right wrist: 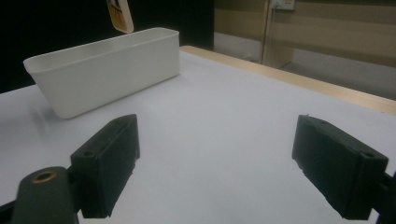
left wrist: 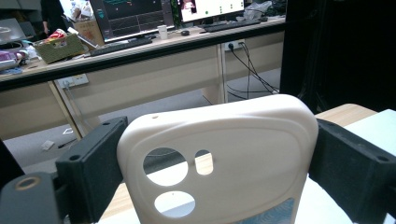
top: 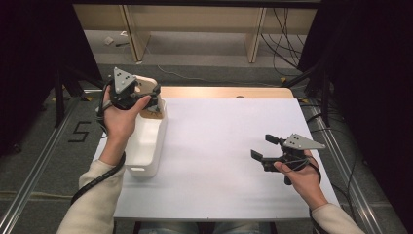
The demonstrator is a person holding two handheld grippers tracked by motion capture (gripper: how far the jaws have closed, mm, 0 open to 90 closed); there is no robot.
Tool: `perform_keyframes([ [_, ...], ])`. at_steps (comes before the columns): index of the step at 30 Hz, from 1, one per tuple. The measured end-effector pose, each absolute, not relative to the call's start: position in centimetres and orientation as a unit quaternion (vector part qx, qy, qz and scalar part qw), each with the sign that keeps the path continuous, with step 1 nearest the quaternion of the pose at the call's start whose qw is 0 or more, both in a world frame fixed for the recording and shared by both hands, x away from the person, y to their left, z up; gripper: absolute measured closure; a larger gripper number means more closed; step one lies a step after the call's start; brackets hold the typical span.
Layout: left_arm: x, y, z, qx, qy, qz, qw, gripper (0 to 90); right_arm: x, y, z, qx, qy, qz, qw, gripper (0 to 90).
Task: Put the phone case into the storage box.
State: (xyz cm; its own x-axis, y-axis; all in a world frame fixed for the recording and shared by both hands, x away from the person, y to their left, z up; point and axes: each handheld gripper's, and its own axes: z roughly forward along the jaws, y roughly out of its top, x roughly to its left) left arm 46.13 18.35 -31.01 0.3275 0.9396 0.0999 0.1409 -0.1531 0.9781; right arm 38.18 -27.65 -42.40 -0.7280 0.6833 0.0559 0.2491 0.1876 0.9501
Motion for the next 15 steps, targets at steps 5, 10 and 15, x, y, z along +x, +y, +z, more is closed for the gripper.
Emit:
perform_keyframes([
  [5,46.22,18.48,-31.13,0.645,0.42,0.401,0.496,9.6,38.2,-27.66,-42.43,0.312,0.746,0.555,0.195,16.0],
  [10,46.27,18.61,-31.17,0.644,0.421,0.402,0.497,9.7,38.2,-27.64,-42.43,0.312,0.746,0.555,0.194,16.0],
  [15,46.37,18.85,-31.25,0.644,0.422,0.403,0.494,9.7,38.2,-27.62,-42.45,0.312,0.746,0.555,0.194,16.0],
])
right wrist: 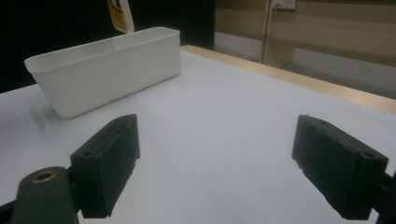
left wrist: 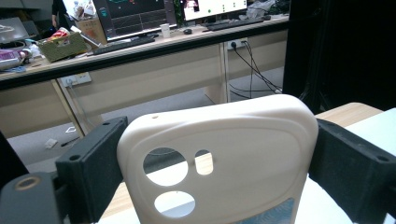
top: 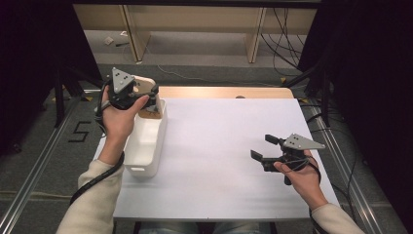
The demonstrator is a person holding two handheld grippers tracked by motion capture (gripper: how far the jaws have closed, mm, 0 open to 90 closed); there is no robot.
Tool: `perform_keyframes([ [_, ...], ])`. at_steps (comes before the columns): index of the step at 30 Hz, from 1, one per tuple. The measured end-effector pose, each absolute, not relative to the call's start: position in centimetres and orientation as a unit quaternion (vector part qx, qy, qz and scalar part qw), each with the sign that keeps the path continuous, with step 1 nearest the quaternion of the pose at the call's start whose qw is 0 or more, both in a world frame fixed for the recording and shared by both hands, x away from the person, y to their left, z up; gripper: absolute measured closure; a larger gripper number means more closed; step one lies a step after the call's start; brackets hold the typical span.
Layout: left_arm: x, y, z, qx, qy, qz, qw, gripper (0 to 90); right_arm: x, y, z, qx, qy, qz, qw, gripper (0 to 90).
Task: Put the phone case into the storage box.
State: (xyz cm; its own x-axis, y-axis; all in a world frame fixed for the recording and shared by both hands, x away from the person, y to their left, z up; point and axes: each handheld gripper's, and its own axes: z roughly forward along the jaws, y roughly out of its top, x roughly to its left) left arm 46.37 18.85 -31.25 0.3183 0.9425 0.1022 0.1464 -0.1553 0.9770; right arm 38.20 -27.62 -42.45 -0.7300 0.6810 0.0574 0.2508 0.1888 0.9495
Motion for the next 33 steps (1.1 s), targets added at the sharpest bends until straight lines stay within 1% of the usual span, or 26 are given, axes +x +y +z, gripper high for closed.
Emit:
perform_keyframes([
  [33,47.1,19.2,-32.4,0.649,0.426,0.399,0.487,9.6,38.2,-27.5,-42.5,0.312,0.747,0.555,0.192,16.0],
])
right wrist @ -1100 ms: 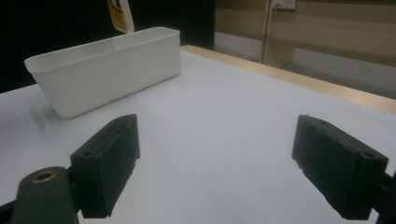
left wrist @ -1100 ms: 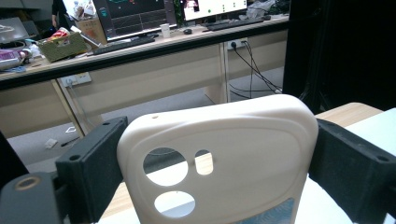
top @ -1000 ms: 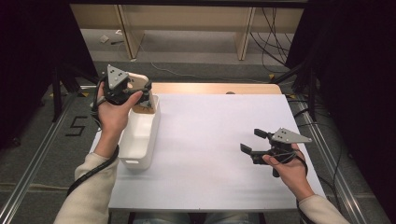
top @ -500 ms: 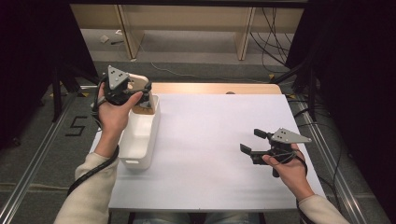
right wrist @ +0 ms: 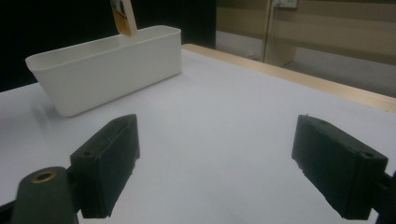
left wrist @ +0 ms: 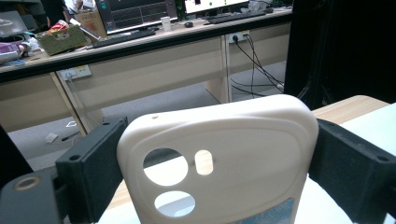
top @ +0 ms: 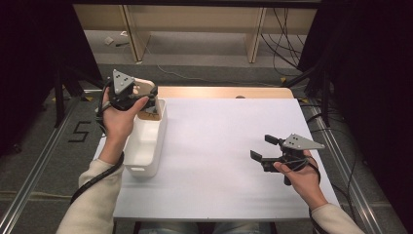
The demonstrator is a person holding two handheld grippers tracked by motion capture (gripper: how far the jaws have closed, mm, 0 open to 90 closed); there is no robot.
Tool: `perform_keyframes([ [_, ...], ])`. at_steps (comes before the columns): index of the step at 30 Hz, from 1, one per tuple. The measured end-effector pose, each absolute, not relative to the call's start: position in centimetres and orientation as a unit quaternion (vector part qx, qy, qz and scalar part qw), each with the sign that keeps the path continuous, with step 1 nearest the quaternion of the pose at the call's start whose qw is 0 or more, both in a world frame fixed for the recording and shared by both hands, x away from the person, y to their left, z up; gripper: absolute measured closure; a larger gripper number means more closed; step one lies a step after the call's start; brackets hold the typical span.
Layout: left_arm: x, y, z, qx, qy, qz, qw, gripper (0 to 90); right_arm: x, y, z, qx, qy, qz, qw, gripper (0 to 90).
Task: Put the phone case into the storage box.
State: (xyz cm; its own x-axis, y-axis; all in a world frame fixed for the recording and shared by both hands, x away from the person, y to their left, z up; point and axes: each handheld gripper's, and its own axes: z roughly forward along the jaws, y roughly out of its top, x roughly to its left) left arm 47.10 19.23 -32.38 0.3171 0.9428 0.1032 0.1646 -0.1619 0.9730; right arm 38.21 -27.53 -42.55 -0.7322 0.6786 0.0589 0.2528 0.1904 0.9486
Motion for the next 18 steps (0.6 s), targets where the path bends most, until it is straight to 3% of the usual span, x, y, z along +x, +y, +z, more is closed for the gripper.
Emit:
perform_keyframes([
  [18,47.46,19.6,-33.04,0.652,0.432,0.396,0.481,9.6,38.2,-27.51,-42.57,0.31,0.749,0.554,0.191,16.0],
])
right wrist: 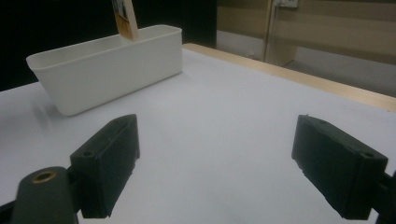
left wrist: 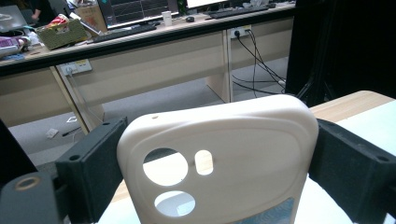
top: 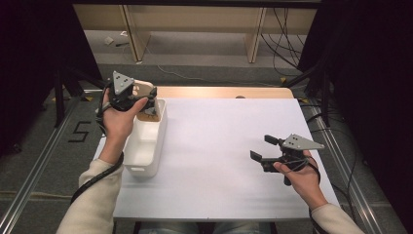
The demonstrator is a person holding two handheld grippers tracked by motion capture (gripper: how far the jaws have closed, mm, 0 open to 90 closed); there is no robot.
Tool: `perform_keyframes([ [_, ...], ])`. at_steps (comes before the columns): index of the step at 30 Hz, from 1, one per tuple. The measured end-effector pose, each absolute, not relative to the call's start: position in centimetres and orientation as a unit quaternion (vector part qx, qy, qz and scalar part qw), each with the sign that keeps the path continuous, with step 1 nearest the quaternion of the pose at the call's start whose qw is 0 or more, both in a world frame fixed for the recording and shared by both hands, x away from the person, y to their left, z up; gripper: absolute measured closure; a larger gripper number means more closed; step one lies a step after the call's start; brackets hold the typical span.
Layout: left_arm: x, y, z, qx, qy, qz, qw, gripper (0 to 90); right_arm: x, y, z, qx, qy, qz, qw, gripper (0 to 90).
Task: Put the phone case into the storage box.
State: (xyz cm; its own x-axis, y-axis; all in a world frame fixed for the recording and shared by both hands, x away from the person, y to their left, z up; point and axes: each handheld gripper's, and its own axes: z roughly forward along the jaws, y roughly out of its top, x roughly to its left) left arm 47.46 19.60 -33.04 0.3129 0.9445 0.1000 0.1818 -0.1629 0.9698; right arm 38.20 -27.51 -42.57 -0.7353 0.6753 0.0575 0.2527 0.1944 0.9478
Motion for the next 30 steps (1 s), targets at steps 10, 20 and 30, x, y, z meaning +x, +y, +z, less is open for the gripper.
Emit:
perform_keyframes([
  [10,47.57,19.73,-33.22,0.652,0.434,0.394,0.481,9.6,38.19,-27.51,-42.57,0.31,0.749,0.554,0.19,16.0],
  [20,47.63,20.13,-33.25,0.649,0.439,0.395,0.48,9.6,38.19,-27.52,-42.58,0.31,0.749,0.554,0.19,16.0],
  [30,47.84,20.21,-33.62,0.652,0.44,0.392,0.477,9.6,38.19,-27.51,-42.58,0.311,0.749,0.554,0.19,16.1],
])
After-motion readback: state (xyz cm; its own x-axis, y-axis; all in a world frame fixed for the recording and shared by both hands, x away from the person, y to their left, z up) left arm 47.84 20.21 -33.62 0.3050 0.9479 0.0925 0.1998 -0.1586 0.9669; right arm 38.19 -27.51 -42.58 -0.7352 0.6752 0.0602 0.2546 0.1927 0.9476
